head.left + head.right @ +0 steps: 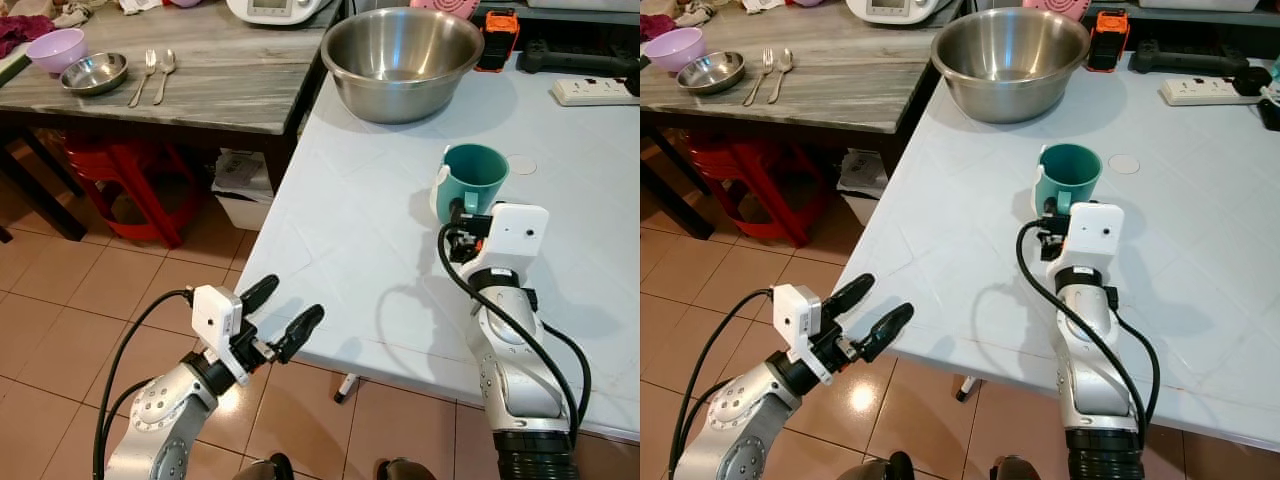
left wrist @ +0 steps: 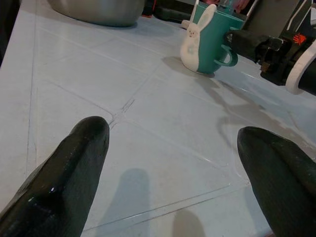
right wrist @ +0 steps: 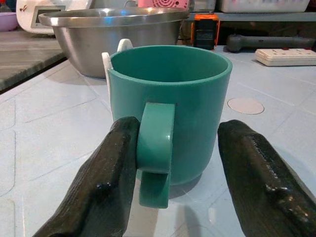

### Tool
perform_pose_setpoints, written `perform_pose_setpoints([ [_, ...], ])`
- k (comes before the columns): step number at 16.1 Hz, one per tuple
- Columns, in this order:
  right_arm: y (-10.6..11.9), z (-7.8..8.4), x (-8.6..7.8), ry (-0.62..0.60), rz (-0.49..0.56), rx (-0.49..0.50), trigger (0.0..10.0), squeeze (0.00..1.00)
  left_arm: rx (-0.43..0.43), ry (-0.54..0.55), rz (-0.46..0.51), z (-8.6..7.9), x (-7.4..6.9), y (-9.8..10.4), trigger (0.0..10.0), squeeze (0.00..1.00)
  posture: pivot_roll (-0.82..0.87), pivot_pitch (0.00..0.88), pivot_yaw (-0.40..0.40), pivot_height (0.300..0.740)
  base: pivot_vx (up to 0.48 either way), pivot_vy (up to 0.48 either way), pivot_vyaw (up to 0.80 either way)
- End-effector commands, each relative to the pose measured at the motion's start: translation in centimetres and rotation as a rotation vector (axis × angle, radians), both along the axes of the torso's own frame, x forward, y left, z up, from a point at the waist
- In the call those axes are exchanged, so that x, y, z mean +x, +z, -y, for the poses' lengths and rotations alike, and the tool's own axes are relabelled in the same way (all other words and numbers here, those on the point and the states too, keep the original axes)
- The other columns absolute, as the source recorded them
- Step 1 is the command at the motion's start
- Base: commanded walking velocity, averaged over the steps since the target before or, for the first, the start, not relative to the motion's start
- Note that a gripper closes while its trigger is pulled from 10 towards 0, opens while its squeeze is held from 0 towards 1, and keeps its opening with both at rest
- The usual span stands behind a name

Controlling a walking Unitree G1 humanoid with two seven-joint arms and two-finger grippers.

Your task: Setting the table

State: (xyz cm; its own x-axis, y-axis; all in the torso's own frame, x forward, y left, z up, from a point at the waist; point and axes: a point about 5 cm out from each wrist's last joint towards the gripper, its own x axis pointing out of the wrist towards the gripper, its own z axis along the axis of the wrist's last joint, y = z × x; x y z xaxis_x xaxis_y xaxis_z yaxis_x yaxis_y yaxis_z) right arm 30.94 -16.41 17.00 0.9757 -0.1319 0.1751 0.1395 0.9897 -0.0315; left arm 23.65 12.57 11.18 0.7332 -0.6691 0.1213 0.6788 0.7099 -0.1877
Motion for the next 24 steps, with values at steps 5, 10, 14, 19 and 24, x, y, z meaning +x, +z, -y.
perform_pose_setpoints([
  [5,-0.2,0.3,0.0,-0.031,-0.005,-0.007,0.0,0.0,0.012,-0.014,0.0,-0.1,-0.4,0.1,10.0,0.0,-0.12,0.192,0.087,0.74,0.0,0.0,0.0],
  [10,-0.2,0.2,0.1,-0.031,-0.006,-0.006,0.0,0.0,0.014,-0.022,0.002,-0.1,-0.3,0.1,10.0,0.0,-0.13,0.191,0.087,0.74,0.0,0.0,0.0],
  [14,-0.1,0.2,0.1,-0.034,-0.004,0.001,0.0,0.0,0.013,-0.023,0.004,-0.1,-0.2,0.1,10.0,0.0,-0.13,0.189,0.088,0.74,0.0,0.0,0.0],
  [19,0.3,0.0,0.1,-0.011,0.011,0.003,0.0,0.0,0.088,0.221,-0.038,-1.5,1.7,-0.3,10.0,0.0,-0.12,0.178,0.084,0.74,0.0,0.0,0.0],
  [24,0.0,-0.7,-0.8,0.044,0.025,-0.003,10.0,0.0,0.098,0.37,-0.062,-3.2,3.0,-0.2,10.0,0.0,-0.11,0.167,0.086,0.74,0.0,0.0,0.0],
])
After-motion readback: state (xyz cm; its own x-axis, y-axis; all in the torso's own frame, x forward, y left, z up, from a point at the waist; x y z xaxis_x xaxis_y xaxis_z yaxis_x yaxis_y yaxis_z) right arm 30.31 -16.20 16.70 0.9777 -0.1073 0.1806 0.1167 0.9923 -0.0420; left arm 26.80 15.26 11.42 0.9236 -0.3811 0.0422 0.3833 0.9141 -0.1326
